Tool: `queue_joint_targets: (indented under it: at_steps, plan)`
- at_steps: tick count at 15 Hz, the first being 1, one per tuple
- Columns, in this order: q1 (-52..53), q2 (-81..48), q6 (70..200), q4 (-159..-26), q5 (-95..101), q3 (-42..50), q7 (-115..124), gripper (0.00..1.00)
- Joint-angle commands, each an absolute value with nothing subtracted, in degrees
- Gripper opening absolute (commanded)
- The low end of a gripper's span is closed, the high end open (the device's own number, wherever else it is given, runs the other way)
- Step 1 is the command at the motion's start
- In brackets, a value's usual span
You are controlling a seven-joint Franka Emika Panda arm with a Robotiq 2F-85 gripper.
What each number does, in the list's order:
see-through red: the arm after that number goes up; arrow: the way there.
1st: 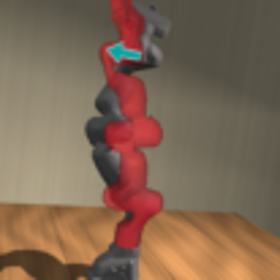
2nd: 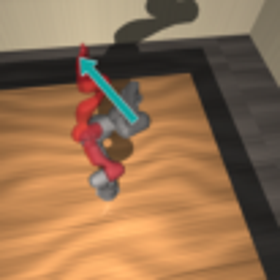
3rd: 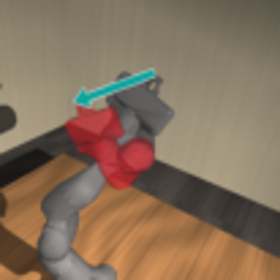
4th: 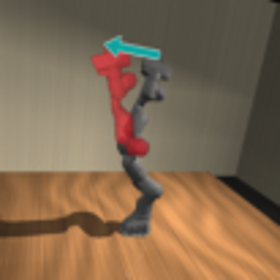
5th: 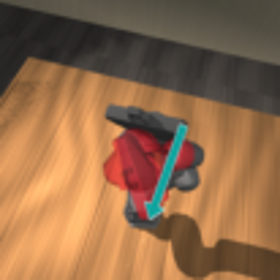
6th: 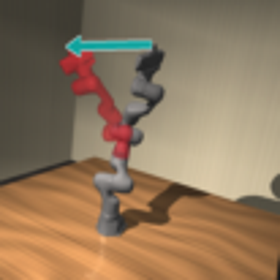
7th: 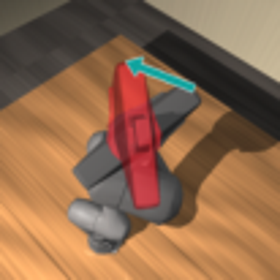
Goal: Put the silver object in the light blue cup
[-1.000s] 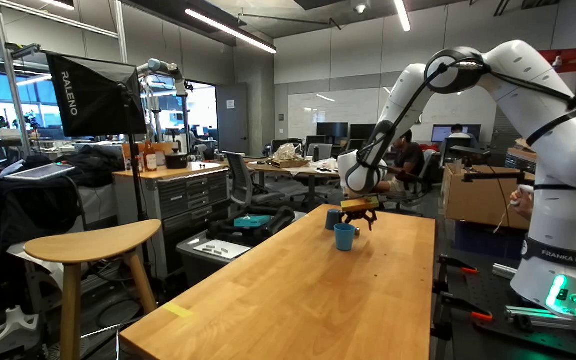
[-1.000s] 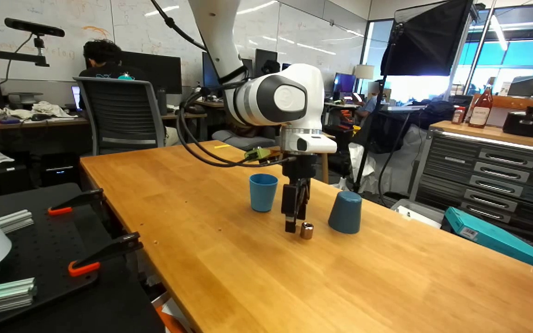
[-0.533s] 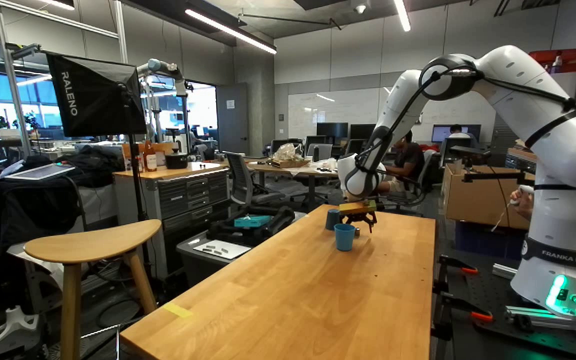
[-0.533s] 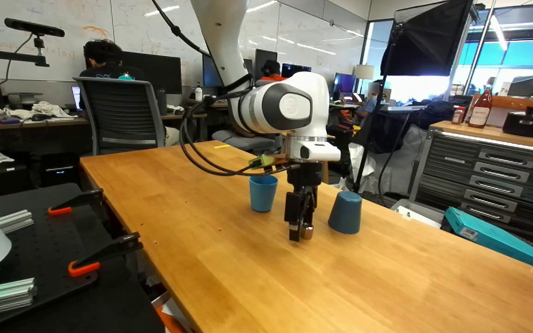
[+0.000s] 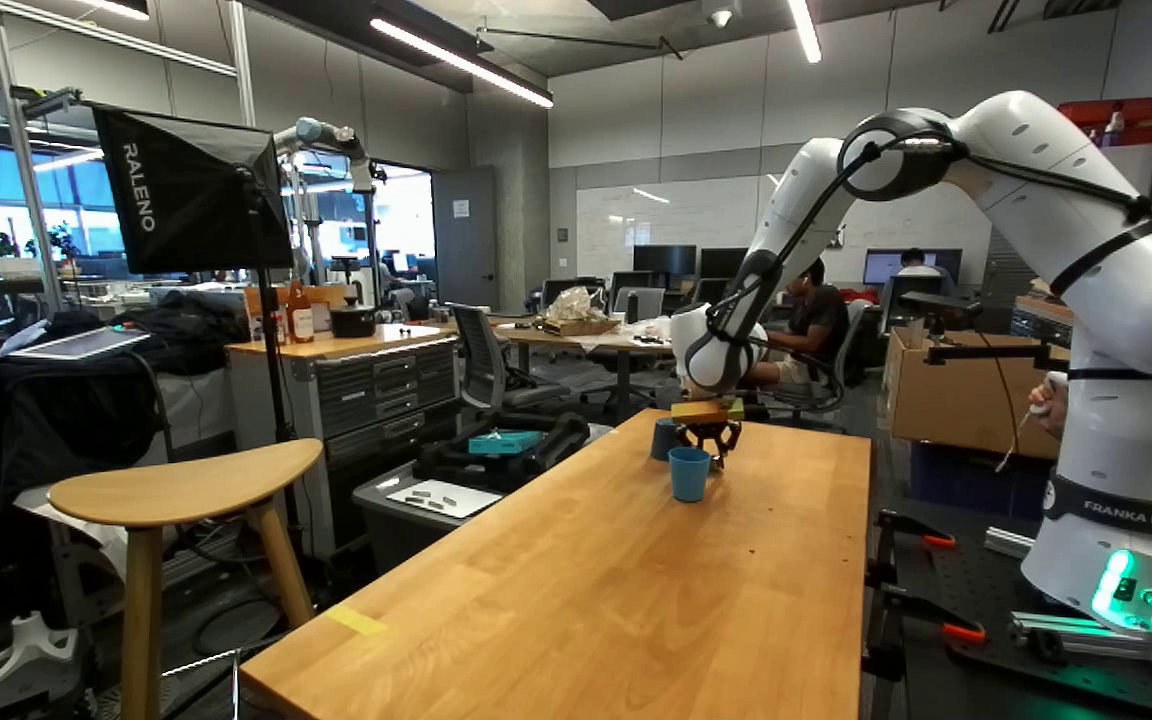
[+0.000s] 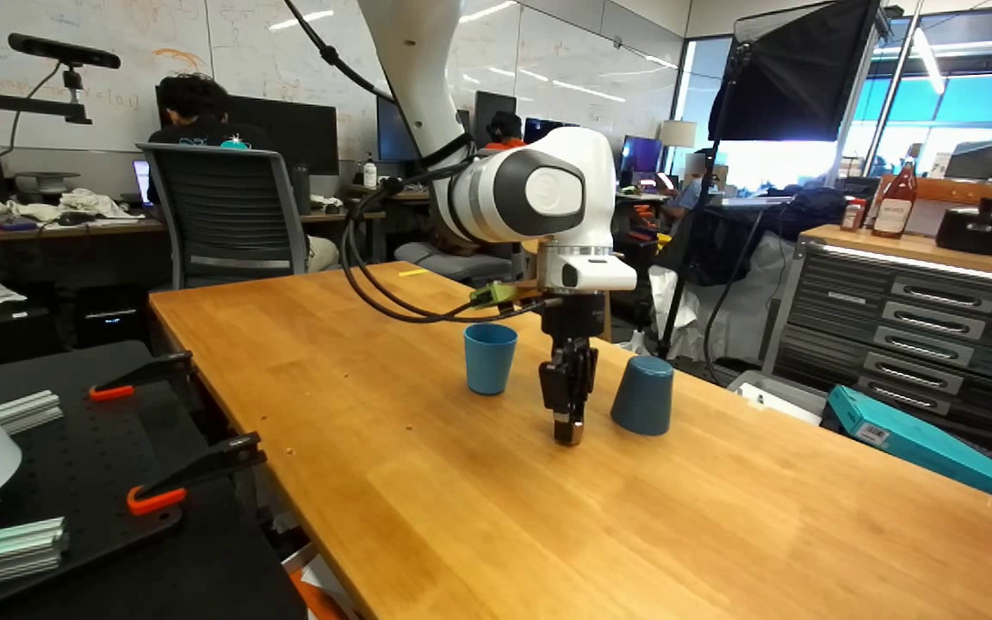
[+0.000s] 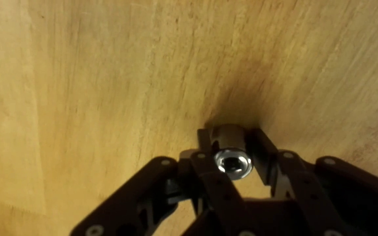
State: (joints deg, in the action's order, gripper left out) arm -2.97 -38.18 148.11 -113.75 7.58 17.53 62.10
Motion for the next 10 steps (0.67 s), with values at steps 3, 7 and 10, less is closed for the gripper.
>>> queue_joint_targets:
  at_steps: [3,7,10]
  plan:
    - [-2.75,-36.72,146.28,-114.50,6.01,17.02,58.66,0.08]
    - [-2.93,-28.74,144.41,-118.56,5.57,13.72,50.08,0.08]
    - [-3.04,-23.43,141.51,-119.91,4.38,11.51,44.99,0.08]
